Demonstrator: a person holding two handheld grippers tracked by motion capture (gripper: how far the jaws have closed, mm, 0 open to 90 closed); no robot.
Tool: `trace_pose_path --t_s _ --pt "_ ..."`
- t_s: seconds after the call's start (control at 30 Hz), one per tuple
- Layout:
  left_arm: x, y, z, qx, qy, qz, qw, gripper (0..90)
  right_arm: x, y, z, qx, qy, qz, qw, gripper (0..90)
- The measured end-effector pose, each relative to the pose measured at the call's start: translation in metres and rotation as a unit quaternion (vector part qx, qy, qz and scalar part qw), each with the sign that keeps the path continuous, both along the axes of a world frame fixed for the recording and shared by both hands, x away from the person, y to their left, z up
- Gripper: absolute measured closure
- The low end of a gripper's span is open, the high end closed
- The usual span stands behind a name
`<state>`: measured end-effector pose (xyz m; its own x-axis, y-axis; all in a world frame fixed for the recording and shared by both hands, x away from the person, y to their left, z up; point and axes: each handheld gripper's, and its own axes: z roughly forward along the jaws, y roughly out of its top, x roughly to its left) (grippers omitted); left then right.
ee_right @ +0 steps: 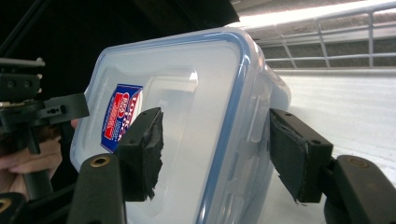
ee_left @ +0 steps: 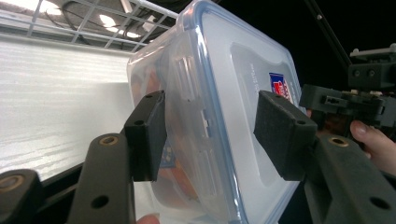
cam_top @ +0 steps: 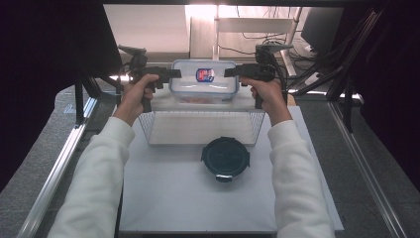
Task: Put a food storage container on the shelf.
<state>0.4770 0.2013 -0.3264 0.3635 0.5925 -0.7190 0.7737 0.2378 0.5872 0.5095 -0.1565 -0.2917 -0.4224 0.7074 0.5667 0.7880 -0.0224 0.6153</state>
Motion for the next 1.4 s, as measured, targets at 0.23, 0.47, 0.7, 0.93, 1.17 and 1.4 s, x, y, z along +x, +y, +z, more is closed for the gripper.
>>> trace_pose_path --t_s 0.23,0.47,0.7,0.93,1.17,1.4 --pt "0.006 -0.001 -0.005 -0.008 0.011 0.013 0.9998 42.1 0.005 0.008 -0.003 -0.007 0.024 -0.040 0.9989 32.0" --pt "0.008 -0.003 -0.007 -0.007 0.008 0.024 0.9997 39.9 0.005 0.011 -0.006 -0.006 0.032 -0.058 0.9978 30.5" --pt "0.000 -0.005 -0.003 0.044 -0.034 0.032 0.9979 17.5 -0.018 0.025 0.008 -0.080 -0.060 -0.090 0.9909 8.1" --pt "-0.035 -0.004 0.012 0.135 -0.111 0.041 0.9836 13.8 -0.051 0.019 0.020 -0.104 -0.127 -0.063 0.9844 7.7" --pt "-0.098 0.008 0.005 0.185 -0.156 0.028 0.9699 16.5 -0.101 -0.016 0.018 -0.091 -0.176 -0.016 0.9801 16.5" --pt "-0.151 0.014 -0.023 0.197 -0.172 0.011 0.9653 20.1 -0.152 -0.051 -0.010 -0.093 -0.216 0.007 0.9719 26.7"
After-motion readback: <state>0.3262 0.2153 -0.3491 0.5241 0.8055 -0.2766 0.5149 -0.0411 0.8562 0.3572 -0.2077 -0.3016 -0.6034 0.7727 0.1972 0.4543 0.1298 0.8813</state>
